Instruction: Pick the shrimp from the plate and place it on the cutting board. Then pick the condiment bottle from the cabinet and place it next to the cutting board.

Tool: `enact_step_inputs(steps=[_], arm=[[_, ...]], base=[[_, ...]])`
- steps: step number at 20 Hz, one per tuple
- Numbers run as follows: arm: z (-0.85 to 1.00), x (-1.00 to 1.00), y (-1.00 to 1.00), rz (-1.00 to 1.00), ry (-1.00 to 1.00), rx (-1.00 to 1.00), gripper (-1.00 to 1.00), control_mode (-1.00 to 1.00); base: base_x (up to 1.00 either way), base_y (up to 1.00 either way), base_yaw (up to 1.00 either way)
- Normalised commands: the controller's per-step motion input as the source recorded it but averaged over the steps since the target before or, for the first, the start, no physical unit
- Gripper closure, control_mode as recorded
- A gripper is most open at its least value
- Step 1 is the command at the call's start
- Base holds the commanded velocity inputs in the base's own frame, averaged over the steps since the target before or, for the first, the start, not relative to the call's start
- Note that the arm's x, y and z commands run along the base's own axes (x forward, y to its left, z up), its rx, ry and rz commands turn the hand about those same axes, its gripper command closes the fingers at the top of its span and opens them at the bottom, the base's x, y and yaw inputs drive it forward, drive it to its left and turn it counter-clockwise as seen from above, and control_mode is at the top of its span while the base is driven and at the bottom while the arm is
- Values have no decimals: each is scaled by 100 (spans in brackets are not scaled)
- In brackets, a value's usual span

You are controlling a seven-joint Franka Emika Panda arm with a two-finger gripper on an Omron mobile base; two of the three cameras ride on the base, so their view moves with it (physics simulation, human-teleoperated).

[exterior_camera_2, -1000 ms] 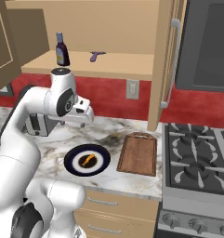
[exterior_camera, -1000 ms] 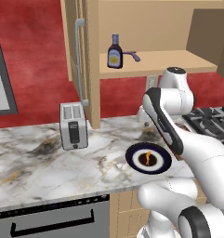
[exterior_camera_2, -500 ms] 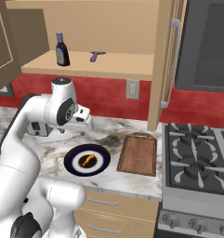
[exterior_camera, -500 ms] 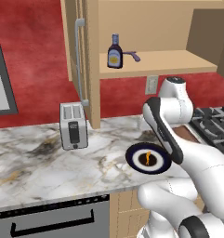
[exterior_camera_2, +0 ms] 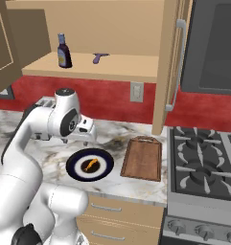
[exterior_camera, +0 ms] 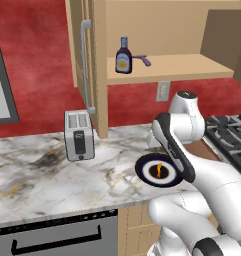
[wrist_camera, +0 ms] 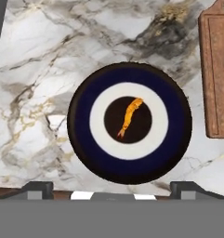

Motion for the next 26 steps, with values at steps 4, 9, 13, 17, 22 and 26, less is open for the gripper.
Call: enact_step_inputs(steps=[4, 9, 13, 17, 22, 26], arm=[[-31, 0, -3, -3, 0, 0, -100, -100], [-29, 0, -7, -5, 0, 0, -100, -100], [-19, 0, -8, -4, 0, 0, -100, -100], [-20, 2, -4, -3, 0, 0, -100, -100], [-26, 6, 0, -1, 0, 0, -100, -100], [-23, 12, 0, 0, 0, 0, -100, -100]], base=[[0, 0, 0], [0, 0, 0], [0, 0, 0], [0, 0, 0], [0, 0, 0], [0, 0, 0]])
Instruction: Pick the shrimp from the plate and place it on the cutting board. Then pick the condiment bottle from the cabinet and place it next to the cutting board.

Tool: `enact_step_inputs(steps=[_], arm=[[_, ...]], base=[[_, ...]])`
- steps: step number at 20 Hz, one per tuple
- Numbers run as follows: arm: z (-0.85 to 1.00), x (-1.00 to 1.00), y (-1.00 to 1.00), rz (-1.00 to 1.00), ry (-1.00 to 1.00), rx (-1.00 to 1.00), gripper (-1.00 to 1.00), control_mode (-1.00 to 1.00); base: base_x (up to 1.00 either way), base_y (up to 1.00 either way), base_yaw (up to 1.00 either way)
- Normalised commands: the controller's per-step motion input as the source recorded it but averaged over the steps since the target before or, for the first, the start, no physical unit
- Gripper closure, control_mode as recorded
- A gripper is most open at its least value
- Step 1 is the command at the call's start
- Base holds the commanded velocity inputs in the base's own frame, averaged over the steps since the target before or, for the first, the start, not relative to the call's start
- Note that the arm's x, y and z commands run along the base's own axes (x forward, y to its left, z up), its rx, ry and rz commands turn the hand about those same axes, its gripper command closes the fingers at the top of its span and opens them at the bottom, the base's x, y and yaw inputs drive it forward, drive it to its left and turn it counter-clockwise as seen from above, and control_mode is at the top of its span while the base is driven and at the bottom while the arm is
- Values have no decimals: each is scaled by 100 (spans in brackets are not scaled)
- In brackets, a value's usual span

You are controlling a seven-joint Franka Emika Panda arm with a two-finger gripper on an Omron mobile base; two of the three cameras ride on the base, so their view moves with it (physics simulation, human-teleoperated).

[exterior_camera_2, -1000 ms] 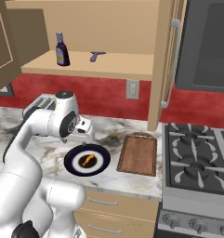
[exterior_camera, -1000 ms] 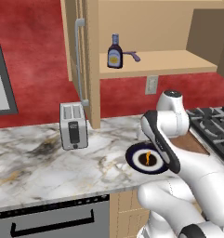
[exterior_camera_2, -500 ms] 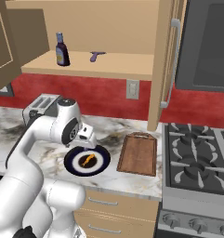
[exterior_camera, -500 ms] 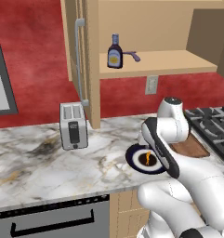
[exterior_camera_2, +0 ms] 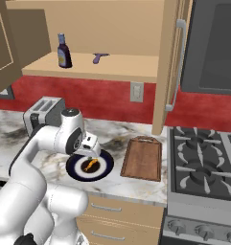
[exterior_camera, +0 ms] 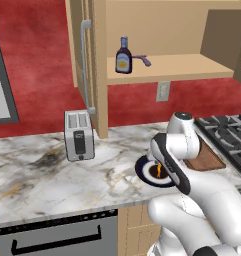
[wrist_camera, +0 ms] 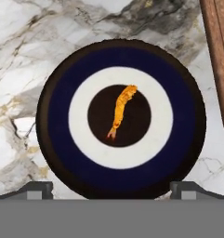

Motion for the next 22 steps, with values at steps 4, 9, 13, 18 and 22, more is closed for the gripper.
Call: enact_step_inputs(steps=[4, 9, 13, 18, 22], arm=[[-16, 16, -2, -1, -1, 0, -100, -100], [-15, 19, -2, 0, -3, 0, -100, -100], [-18, 13, -6, -1, -2, 0, -100, -100], [-21, 11, -6, -2, -1, 0, -100, -100], [-20, 10, -6, -3, 0, 0, -100, -100]], base=[[0, 0, 0], [0, 0, 0], [0, 0, 0], [0, 0, 0], [0, 0, 0]])
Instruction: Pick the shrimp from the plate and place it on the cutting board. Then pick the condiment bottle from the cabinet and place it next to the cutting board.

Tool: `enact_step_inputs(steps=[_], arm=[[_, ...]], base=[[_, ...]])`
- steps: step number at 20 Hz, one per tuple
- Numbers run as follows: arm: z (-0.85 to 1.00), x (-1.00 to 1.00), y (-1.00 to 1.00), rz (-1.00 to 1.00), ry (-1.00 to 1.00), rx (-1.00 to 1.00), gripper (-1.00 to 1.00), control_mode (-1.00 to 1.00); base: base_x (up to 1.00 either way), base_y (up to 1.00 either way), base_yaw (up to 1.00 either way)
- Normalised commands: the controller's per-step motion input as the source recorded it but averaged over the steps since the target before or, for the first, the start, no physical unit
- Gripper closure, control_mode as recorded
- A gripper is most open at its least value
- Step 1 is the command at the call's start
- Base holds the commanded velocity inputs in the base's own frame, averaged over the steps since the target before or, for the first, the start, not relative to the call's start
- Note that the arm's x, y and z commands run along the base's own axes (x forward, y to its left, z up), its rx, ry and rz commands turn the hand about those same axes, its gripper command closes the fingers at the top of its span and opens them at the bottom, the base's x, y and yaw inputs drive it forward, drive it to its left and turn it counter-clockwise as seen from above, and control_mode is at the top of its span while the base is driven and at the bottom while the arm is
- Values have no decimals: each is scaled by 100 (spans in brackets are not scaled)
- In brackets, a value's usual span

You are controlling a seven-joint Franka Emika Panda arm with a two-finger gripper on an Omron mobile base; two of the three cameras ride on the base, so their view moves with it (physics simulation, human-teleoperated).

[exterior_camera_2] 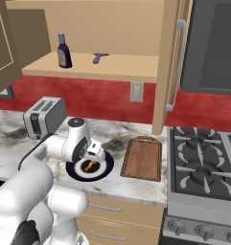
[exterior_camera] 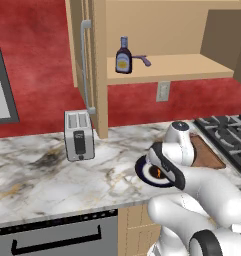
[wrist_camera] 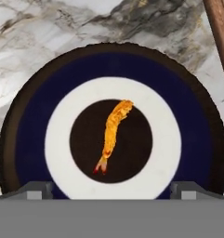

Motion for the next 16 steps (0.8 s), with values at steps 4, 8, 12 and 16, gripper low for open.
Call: enact_step_inputs(steps=[4, 8, 12, 16], arm=[[-18, 14, -1, -3, 0, 0, -100, -100], [-16, 18, 0, -3, 0, 0, -100, -100], [-12, 18, 0, -2, 0, 0, -100, -100], [-15, 9, 0, -1, 0, 0, -100, -100]], base=[[0, 0, 0], [0, 0, 0], [0, 0, 0], [0, 0, 0]])
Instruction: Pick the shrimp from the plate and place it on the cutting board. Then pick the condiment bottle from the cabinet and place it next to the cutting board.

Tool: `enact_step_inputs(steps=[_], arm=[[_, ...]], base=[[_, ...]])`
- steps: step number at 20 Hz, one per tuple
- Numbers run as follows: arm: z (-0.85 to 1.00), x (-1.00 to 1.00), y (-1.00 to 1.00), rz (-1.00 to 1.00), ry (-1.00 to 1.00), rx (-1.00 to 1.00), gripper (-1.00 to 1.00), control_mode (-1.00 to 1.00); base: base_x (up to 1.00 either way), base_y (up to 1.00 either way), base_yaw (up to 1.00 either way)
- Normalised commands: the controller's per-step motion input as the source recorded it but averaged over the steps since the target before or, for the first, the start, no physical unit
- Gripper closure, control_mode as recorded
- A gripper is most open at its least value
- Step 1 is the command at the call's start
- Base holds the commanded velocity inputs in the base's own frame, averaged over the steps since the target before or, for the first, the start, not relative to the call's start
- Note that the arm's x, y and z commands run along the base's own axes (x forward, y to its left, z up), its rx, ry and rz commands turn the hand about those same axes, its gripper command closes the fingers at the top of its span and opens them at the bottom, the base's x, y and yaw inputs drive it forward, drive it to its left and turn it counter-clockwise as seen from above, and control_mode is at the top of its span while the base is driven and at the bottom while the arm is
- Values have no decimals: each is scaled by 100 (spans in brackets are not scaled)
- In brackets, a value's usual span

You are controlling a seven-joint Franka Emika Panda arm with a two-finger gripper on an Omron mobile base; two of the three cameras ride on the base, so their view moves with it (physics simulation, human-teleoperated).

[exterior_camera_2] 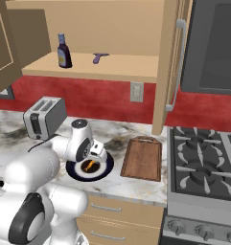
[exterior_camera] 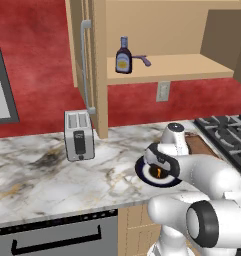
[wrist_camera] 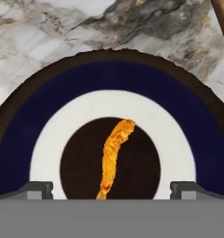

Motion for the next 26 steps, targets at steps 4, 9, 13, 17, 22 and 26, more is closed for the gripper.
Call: enact_step_inputs(steps=[4, 9, 13, 17, 22, 26], arm=[[-17, 10, 0, 0, 0, 0, -100, -100], [-20, 9, 0, 0, 0, 0, -100, -100], [-10, 8, 0, 0, 0, 0, -100, -100], [-7, 6, 0, 0, 0, 0, -100, -100], [-6, 4, 0, 0, 0, 0, -100, -100], [-7, 0, 0, 0, 0, 0, -100, -100]], base=[[0, 0, 0], [0, 0, 0], [0, 0, 0], [0, 0, 0], [0, 0, 0], [0, 0, 0]])
